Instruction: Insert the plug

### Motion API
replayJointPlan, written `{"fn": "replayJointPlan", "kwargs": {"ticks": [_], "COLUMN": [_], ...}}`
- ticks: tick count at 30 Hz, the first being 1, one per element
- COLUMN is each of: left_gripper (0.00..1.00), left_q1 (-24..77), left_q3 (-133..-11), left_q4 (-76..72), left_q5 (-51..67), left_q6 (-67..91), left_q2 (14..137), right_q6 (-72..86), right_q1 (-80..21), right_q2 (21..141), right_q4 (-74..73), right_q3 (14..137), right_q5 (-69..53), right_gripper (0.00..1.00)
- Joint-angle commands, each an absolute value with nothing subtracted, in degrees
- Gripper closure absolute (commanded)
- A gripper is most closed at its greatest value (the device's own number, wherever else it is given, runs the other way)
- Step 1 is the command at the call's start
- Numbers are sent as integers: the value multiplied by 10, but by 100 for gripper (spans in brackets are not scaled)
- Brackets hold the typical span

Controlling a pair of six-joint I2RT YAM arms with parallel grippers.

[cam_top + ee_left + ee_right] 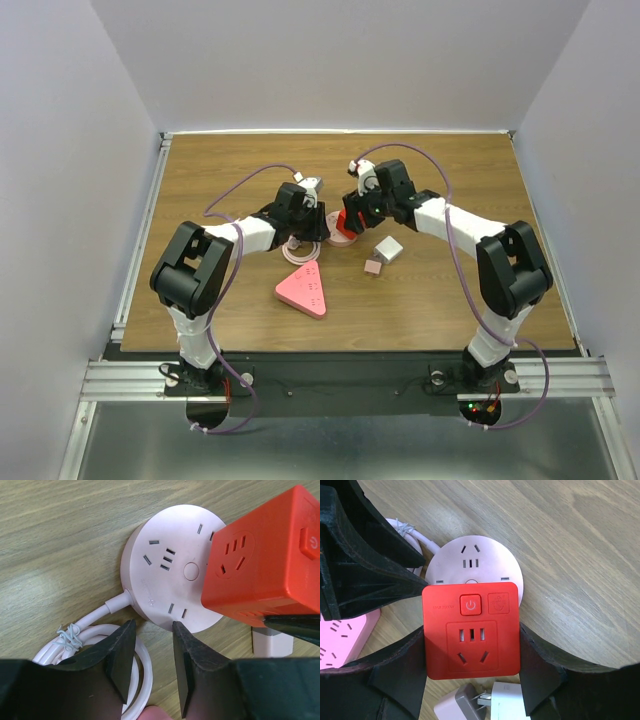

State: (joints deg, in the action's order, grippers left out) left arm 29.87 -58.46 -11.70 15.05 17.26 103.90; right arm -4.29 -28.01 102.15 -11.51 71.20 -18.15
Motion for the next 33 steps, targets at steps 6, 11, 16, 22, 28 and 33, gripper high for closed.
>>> {"fn": "replayJointPlan", "kwargs": {"ticks": [6, 11, 16, 22, 28, 33], "left_gripper": [55, 56, 57, 60, 62, 62], "left_q1": [292, 288, 287, 285, 282, 280], "left_q3": [-589, -591, -595, -601, -601, -606], "left_q4": [-117, -116, -116, -116, -116, -116], "left_q5": [164, 168, 171, 177, 178, 182], "left_q6": [169, 170, 170, 170, 171, 172], "left_q2": [1049, 1053, 1056, 1063, 1063, 1068], "right_q6": [-68, -73, -78, -70, -56, -43], "right_q1": [-295, -303, -315, -318, -323, -331], "right_q2": [1020, 1022, 1030, 1030, 1036, 1032], "right_q4": [-84, -85, -85, -85, -84, -85], "right_q3": [721, 709, 708, 685, 665, 642], "right_q5": [-131, -109, -89, -72, -53, -30], "right_gripper": [100, 100, 100, 100, 100, 100]}}
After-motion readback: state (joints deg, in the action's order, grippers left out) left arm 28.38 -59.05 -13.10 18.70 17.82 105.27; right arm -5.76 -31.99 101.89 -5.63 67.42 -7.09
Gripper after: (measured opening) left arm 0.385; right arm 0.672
